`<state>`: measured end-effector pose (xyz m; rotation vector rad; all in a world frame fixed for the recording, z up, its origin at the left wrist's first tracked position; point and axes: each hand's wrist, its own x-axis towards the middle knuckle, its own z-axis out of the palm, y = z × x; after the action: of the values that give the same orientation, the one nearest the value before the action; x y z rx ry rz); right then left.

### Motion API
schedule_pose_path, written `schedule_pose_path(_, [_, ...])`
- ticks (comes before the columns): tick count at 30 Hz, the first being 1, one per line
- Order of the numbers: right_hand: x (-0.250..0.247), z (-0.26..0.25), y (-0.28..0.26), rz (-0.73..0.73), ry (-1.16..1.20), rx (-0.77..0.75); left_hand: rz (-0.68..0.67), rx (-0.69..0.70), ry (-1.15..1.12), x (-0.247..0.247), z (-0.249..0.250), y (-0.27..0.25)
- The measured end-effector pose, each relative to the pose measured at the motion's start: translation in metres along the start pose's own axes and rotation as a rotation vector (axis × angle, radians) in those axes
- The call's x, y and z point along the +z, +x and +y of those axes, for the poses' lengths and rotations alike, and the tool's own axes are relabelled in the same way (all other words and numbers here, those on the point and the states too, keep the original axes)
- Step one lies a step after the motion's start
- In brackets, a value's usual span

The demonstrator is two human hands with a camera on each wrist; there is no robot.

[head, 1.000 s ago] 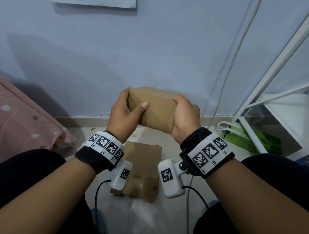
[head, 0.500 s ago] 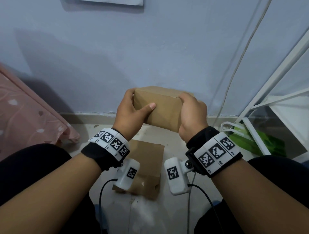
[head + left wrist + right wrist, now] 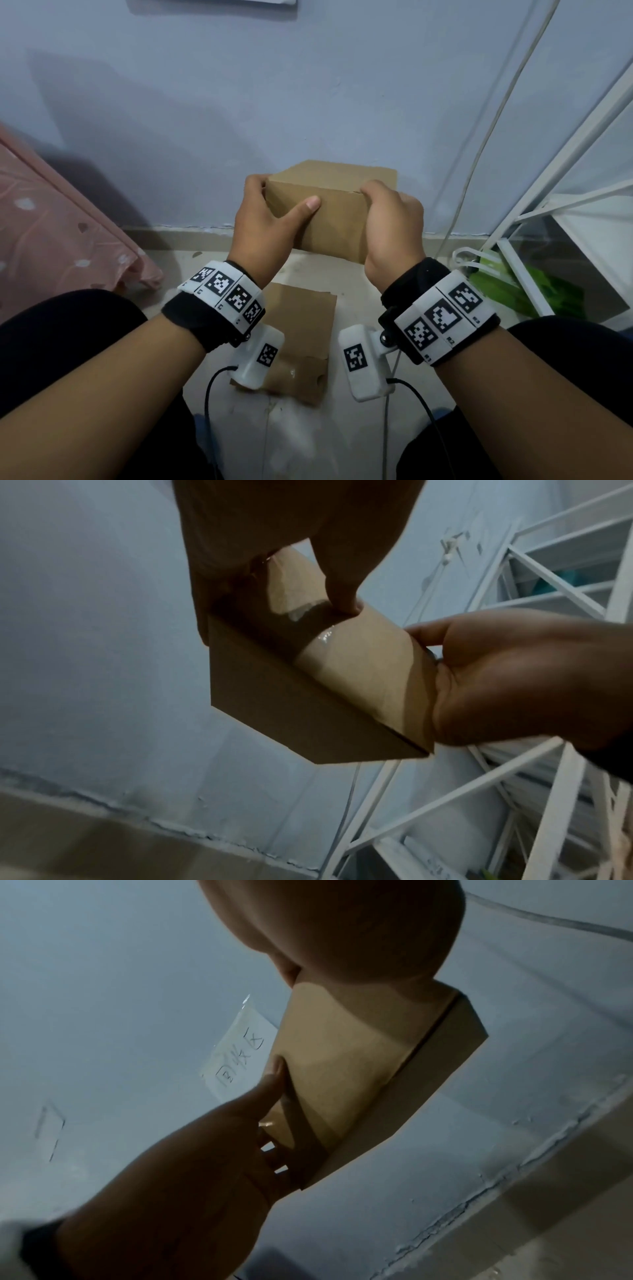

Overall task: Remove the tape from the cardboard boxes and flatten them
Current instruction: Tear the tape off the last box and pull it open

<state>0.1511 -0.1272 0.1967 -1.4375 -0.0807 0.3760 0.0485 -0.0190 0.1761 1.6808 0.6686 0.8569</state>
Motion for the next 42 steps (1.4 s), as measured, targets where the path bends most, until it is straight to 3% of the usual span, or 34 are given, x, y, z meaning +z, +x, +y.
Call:
schedule_pose_path(7, [-0.001,0.001,0.003,0.029,0.056,0.062,-0.051,0.038,0.016,-0.004,0.002,0.009])
schedule_pose_path(13, [-0.007,-0.004,0.005,0.058,0.090,0.039,-0.074,0.152,0.213,-0.007,0.005,0.004])
schedule_pose_path(26, [-0.002,-0.009,-0.004,0.031,0.072,0.049,-0.058,0.088,0.105,-0.009,0.009,0.005])
schedule_pose_path(32, [-0.004,-0.014,-0.007,0.036,0.110,0.085,-0.123,0.145,0.250,-0.012,0.008,0.007])
schedule_pose_path(37, [-0.013,-0.017,0.000,0.039,0.091,0.174,-0.215,0.197,0.424,-0.017,0.011,0.006])
schedule_pose_path(42, [-0.010,-0.015,-0.006,-0.025,0.100,0.283,-0.160,0.147,0.297,-0.012,0.015,0.000])
